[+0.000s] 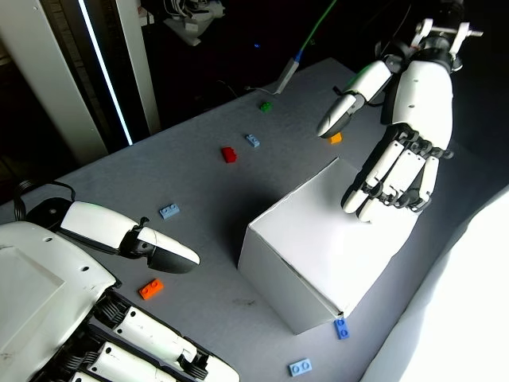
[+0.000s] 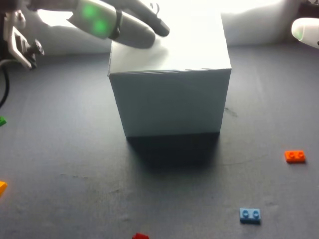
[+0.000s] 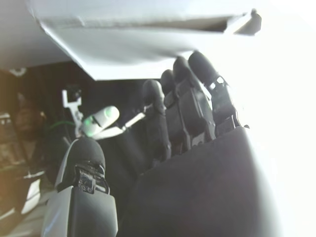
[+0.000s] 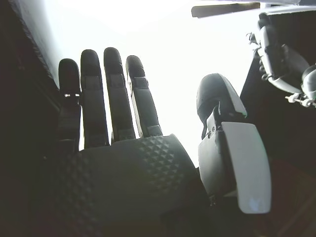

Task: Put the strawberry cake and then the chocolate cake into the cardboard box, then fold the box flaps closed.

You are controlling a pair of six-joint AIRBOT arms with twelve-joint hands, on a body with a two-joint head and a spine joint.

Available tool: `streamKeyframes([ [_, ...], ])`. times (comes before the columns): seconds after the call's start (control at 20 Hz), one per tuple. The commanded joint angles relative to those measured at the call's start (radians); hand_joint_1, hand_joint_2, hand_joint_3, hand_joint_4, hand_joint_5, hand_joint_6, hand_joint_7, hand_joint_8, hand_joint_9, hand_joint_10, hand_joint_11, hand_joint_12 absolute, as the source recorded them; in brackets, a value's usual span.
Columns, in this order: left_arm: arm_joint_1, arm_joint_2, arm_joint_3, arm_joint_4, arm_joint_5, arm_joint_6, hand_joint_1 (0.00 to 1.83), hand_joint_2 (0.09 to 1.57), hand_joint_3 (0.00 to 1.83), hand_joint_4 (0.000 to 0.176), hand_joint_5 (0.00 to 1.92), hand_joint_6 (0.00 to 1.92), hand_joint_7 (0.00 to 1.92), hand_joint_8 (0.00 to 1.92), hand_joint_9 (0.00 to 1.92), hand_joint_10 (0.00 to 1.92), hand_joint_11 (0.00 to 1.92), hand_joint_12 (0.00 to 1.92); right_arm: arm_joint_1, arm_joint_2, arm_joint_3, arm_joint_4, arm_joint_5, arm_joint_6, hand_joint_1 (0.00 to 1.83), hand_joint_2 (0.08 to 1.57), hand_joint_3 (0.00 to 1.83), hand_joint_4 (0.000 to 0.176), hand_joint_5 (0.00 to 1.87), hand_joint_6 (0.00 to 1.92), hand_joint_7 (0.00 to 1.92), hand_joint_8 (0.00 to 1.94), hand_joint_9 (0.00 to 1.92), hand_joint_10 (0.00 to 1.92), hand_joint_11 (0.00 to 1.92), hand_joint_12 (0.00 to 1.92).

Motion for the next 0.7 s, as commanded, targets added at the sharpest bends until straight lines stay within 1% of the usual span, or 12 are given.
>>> streamKeyframes([
  [0.0, 0.000, 0.002, -0.003, -0.058, 0.000, -0.003, 0.23, 1.24, 0.00, 0.002, 0.47, 0.01, 0.41, 0.00, 0.47, 0.00, 0.00, 1.28, 0.003, 0.011, 0.001, -0.023, 0.116, 0.008, 0.00, 1.29, 0.00, 0.000, 0.36, 0.01, 0.40, 0.00, 0.41, 0.00, 0.00, 0.95],
  [0.05, 0.003, 0.002, -0.003, -0.062, 0.000, 0.002, 0.21, 1.24, 0.00, 0.005, 0.46, 0.00, 0.41, 0.00, 0.46, 0.00, 0.00, 1.27, 0.003, 0.011, 0.001, -0.023, 0.116, 0.008, 0.00, 1.29, 0.00, 0.000, 0.36, 0.01, 0.40, 0.00, 0.42, 0.01, 0.00, 0.99],
  [0.1, 0.005, 0.002, -0.003, -0.065, 0.000, 0.005, 0.25, 1.24, 0.00, 0.004, 0.46, 0.00, 0.41, 0.00, 0.46, 0.00, 0.00, 1.26, 0.003, 0.011, 0.001, -0.023, 0.116, 0.008, 0.00, 1.29, 0.00, 0.000, 0.35, 0.00, 0.37, 0.00, 0.40, 0.00, 0.00, 0.98],
  [0.15, 0.006, 0.002, -0.002, -0.065, -0.001, 0.006, 0.25, 1.24, 0.00, 0.000, 0.46, 0.00, 0.41, 0.00, 0.46, 0.00, 0.00, 1.24, 0.003, 0.011, 0.001, -0.023, 0.116, 0.008, 0.00, 1.29, 0.00, 0.000, 0.36, 0.00, 0.38, 0.00, 0.40, 0.00, 0.00, 1.00],
  [0.4, -0.002, 0.003, 0.003, -0.066, -0.011, 0.003, 0.25, 1.23, 0.00, 0.000, 0.47, 0.01, 0.41, 0.00, 0.46, 0.00, 0.00, 1.25, 0.001, 0.011, 0.001, -0.023, 0.117, 0.008, 0.00, 1.29, 0.00, 0.000, 0.34, 0.00, 0.43, 0.02, 0.44, 0.01, 0.00, 1.03],
  [0.5, -0.022, 0.014, 0.001, -0.038, -0.018, -0.023, 0.24, 1.24, 0.00, 0.000, 0.49, 0.02, 0.41, 0.00, 0.47, 0.00, 0.00, 1.25, 0.001, 0.012, 0.001, -0.023, 0.117, 0.008, 0.00, 1.29, 0.00, 0.000, 0.35, 0.00, 0.44, 0.01, 0.44, 0.01, 0.00, 1.00],
  [0.65, -0.071, 0.048, -0.016, 0.058, -0.036, -0.090, 0.26, 1.23, 0.00, 0.000, 0.52, 0.02, 0.42, 0.00, 0.48, 0.01, 0.00, 1.28, 0.001, 0.012, 0.001, -0.024, 0.117, 0.008, 0.00, 1.29, 0.00, 0.000, 0.33, 0.00, 0.41, 0.00, 0.42, 0.00, 0.00, 0.99],
])
